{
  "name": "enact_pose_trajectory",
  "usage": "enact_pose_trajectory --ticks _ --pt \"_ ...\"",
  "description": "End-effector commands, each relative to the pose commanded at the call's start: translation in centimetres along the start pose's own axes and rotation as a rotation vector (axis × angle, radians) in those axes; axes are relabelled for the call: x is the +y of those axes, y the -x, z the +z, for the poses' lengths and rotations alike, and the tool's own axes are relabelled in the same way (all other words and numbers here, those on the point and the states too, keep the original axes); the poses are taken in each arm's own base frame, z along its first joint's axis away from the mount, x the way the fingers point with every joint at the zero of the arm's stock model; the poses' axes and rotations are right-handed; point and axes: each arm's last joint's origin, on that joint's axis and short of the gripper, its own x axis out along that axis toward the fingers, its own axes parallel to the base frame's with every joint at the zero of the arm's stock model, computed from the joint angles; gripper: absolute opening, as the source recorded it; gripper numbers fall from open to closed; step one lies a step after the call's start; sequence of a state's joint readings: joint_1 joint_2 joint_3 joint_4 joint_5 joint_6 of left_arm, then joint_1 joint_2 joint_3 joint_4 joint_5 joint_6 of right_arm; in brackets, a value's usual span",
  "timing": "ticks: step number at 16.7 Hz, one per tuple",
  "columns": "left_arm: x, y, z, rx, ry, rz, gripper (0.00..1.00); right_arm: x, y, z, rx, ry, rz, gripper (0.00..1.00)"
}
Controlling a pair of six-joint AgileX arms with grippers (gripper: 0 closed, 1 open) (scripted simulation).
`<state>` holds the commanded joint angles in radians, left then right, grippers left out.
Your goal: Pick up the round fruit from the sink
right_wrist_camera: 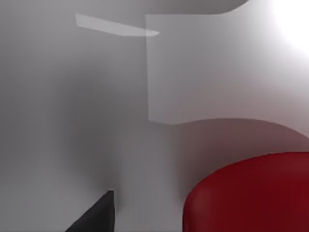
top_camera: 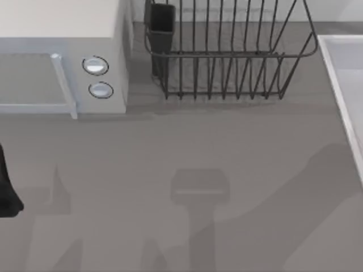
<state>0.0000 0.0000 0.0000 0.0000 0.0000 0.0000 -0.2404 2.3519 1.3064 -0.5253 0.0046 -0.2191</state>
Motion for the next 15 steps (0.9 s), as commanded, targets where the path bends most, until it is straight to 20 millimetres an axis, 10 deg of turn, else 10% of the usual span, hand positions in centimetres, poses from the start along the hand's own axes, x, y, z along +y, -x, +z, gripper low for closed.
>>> enact_pose_trajectory --ticks 15 --pt "0.0 0.0 0.0 0.0 0.0 0.0 1.0 0.0 0.0 0.0 0.0 0.0 0.0 0.0"
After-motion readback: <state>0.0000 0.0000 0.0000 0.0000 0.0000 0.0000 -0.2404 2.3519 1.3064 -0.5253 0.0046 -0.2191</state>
